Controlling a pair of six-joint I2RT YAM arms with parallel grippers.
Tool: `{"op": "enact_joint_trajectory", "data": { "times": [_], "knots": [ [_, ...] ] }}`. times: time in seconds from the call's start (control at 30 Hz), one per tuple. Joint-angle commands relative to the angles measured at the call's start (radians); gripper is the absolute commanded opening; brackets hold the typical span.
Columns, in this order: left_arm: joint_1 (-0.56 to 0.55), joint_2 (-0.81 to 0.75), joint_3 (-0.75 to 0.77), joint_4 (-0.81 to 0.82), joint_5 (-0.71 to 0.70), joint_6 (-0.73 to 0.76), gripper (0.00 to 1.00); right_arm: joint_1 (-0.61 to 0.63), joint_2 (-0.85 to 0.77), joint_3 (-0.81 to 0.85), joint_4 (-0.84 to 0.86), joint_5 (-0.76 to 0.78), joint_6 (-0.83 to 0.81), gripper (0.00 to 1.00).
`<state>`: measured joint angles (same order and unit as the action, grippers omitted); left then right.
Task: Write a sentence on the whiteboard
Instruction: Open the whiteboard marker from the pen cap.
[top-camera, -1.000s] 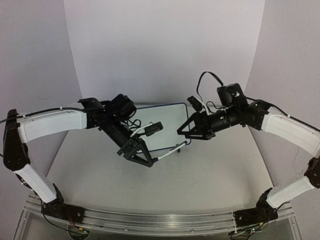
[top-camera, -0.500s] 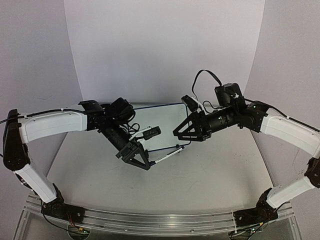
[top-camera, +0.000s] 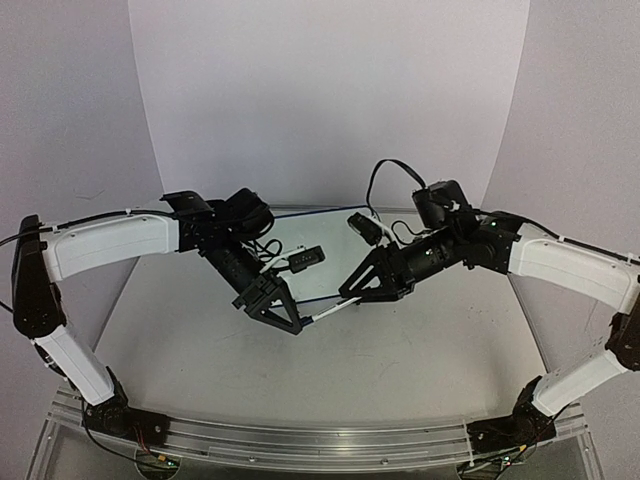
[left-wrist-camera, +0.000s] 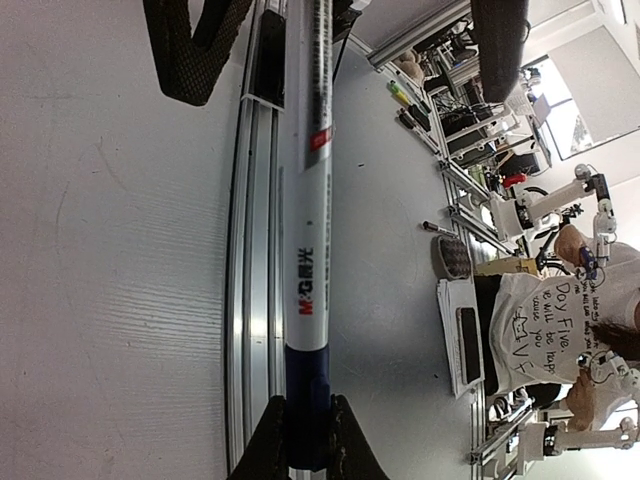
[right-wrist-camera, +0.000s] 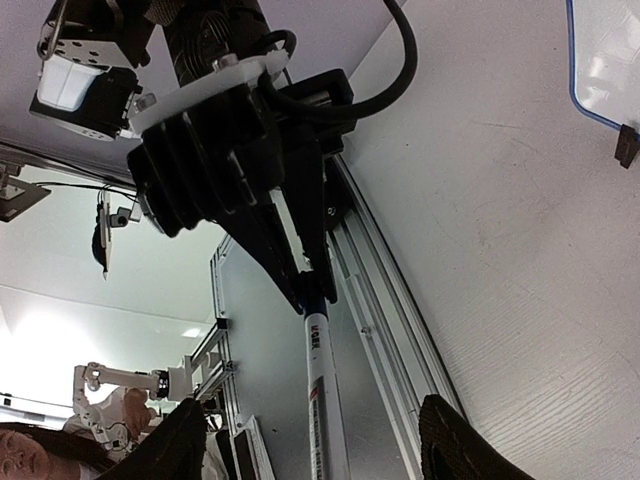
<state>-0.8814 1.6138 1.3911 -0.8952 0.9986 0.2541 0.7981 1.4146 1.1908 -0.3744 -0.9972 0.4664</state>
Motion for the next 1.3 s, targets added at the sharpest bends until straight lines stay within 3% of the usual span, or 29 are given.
{"op": "enact_joint_trajectory", "data": {
  "times": [0.0, 0.8, 1.27],
  "knots": [
    [0.003, 0.016, 0.058, -0.048, 0.031, 0.042, 0.0, 0.015, 0.031, 0.027, 0.016, -0.04, -0.025, 0.64],
    [0.004, 0.05, 0.054, -0.028, 0.027, 0.022, 0.0, 0.089, 0.112, 0.068, 0.022, -0.063, -0.029, 0.51],
    [0.004, 0.05, 0.039, -0.025, 0.044, 0.025, 0.0, 0.103, 0.125, 0.073, 0.028, -0.031, -0.03, 0.25]
  ]
}}
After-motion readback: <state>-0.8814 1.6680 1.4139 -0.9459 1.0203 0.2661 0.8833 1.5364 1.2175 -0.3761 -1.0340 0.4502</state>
